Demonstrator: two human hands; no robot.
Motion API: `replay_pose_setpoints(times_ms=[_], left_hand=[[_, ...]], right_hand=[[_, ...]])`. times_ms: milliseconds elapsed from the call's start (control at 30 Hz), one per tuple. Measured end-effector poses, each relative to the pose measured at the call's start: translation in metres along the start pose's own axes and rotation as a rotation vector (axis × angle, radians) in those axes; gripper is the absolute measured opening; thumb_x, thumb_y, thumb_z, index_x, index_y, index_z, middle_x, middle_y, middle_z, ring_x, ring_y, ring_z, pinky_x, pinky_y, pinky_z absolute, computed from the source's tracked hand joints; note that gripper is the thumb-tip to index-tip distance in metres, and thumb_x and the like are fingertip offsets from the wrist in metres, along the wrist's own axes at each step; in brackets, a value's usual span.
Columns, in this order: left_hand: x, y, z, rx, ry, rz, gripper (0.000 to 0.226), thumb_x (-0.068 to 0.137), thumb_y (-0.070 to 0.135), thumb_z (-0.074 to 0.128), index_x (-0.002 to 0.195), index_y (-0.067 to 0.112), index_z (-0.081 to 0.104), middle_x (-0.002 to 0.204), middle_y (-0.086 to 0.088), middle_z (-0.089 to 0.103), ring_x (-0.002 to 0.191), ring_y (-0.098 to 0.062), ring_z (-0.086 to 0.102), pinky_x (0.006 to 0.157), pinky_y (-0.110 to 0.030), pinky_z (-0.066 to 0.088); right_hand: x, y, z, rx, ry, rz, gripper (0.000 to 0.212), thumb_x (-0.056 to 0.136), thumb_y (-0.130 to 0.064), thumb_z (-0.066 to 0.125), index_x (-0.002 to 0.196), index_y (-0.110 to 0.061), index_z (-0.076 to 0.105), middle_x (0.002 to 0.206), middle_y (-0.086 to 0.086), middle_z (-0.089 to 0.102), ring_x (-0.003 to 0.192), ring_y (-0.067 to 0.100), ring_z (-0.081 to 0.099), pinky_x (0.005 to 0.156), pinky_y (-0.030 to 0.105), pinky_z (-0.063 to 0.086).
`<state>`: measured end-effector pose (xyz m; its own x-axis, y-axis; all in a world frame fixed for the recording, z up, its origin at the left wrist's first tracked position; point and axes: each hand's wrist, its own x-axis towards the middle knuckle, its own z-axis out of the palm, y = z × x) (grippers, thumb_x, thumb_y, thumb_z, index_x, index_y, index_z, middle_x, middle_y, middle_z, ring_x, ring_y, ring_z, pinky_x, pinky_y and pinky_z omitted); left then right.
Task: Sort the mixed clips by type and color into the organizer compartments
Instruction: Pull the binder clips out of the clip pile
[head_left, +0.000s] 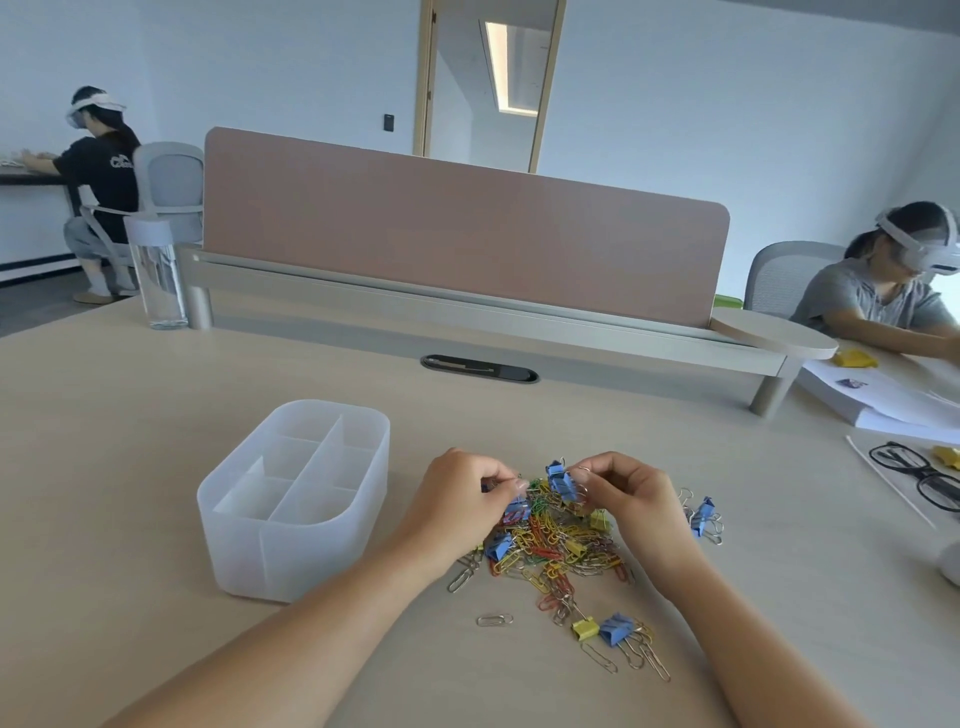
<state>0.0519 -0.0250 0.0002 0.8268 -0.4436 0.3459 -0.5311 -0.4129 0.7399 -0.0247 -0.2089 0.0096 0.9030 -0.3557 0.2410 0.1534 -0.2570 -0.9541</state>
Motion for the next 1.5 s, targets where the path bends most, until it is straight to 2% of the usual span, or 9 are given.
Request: replay_pose_setpoints(times_ms=[100, 200, 533, 733, 833, 900, 1033, 1233, 1500], left_hand=[[0.0, -0.002, 0.002, 0.005, -0.002, -0.02, 0.016, 0.088, 0.034, 0.069, 0.088, 0.023, 0.079, 0.086, 0.01, 0.075, 0.078, 0.002, 0.064, 0.072, -0.023, 0.054], [0.0, -0.003, 0.0, -0.017, 0.019, 0.021, 0.013, 0.088, 0.033, 0.07, 0.087, 0.023, 0.079, 0.079, 0.014, 0.072, 0.078, 0.005, 0.062, 0.066, -0.013, 0.048], [-0.011, 0.007, -0.013, -0.175, 0.116, 0.24, 0.007, 0.083, 0.014, 0.076, 0.088, 0.015, 0.08, 0.088, 0.01, 0.073, 0.085, 0.002, 0.066, 0.076, -0.013, 0.052], [-0.013, 0.003, -0.016, -0.352, 0.121, 0.071, 0.009, 0.081, 0.006, 0.076, 0.086, 0.012, 0.079, 0.085, 0.008, 0.075, 0.076, -0.005, 0.071, 0.071, -0.018, 0.056], [-0.013, 0.002, -0.016, -0.422, 0.116, 0.014, 0.009, 0.081, 0.006, 0.076, 0.086, 0.012, 0.079, 0.086, 0.005, 0.076, 0.073, -0.011, 0.073, 0.075, -0.029, 0.06], [-0.013, 0.001, -0.016, -0.4, 0.124, 0.038, 0.01, 0.081, 0.005, 0.076, 0.087, 0.013, 0.079, 0.088, 0.006, 0.075, 0.075, -0.009, 0.072, 0.075, -0.028, 0.06], [-0.014, 0.002, -0.017, -0.172, 0.138, 0.322, 0.008, 0.081, 0.005, 0.076, 0.085, 0.01, 0.078, 0.097, 0.007, 0.074, 0.088, 0.0, 0.068, 0.076, -0.017, 0.055], [-0.014, 0.01, -0.028, 0.214, 0.218, 0.848, 0.01, 0.084, 0.002, 0.072, 0.077, 0.007, 0.068, 0.105, -0.003, 0.07, 0.095, -0.008, 0.068, 0.08, -0.022, 0.056], [-0.014, 0.013, -0.031, 0.374, 0.258, 0.976, 0.006, 0.086, 0.001, 0.069, 0.087, 0.005, 0.074, 0.098, -0.004, 0.069, 0.085, -0.011, 0.063, 0.071, -0.021, 0.054]], right_hand=[[0.001, 0.001, 0.001, -0.017, -0.025, -0.002, 0.005, 0.088, -0.007, 0.067, 0.086, -0.002, 0.069, 0.07, 0.001, 0.068, 0.061, 0.008, 0.061, 0.062, 0.02, 0.051], [0.001, 0.001, 0.001, -0.013, -0.029, -0.006, 0.004, 0.087, -0.005, 0.067, 0.087, -0.001, 0.068, 0.069, 0.0, 0.068, 0.059, 0.008, 0.06, 0.061, 0.021, 0.051], [0.001, 0.003, -0.003, 0.015, -0.038, 0.004, 0.003, 0.083, 0.003, 0.069, 0.084, 0.002, 0.066, 0.073, 0.011, 0.071, 0.063, 0.015, 0.064, 0.061, 0.024, 0.054], [-0.002, 0.001, -0.003, -0.061, -0.03, -0.064, 0.008, 0.08, 0.006, 0.072, 0.08, 0.0, 0.067, 0.073, 0.009, 0.072, 0.068, 0.017, 0.069, 0.067, 0.022, 0.055], [-0.005, 0.002, -0.001, -0.158, -0.044, -0.091, 0.013, 0.081, 0.003, 0.073, 0.077, -0.009, 0.068, 0.077, 0.006, 0.073, 0.076, 0.02, 0.071, 0.073, 0.028, 0.058], [-0.007, 0.004, -0.001, -0.271, -0.019, -0.137, 0.016, 0.082, 0.0, 0.073, 0.076, -0.015, 0.068, 0.079, 0.0, 0.073, 0.078, 0.016, 0.071, 0.075, 0.031, 0.059], [-0.008, 0.001, 0.0, -0.516, 0.046, -0.415, 0.02, 0.079, 0.005, 0.074, 0.078, -0.015, 0.069, 0.078, -0.013, 0.071, 0.078, 0.001, 0.068, 0.072, 0.019, 0.055], [-0.009, -0.002, -0.003, -0.625, 0.156, -0.66, 0.022, 0.077, 0.01, 0.073, 0.083, -0.011, 0.07, 0.086, -0.007, 0.071, 0.081, 0.001, 0.067, 0.072, 0.021, 0.056], [-0.011, -0.005, -0.001, -0.668, 0.229, -0.755, 0.017, 0.078, 0.007, 0.074, 0.083, -0.008, 0.07, 0.088, -0.002, 0.071, 0.081, 0.007, 0.067, 0.072, 0.017, 0.054]])
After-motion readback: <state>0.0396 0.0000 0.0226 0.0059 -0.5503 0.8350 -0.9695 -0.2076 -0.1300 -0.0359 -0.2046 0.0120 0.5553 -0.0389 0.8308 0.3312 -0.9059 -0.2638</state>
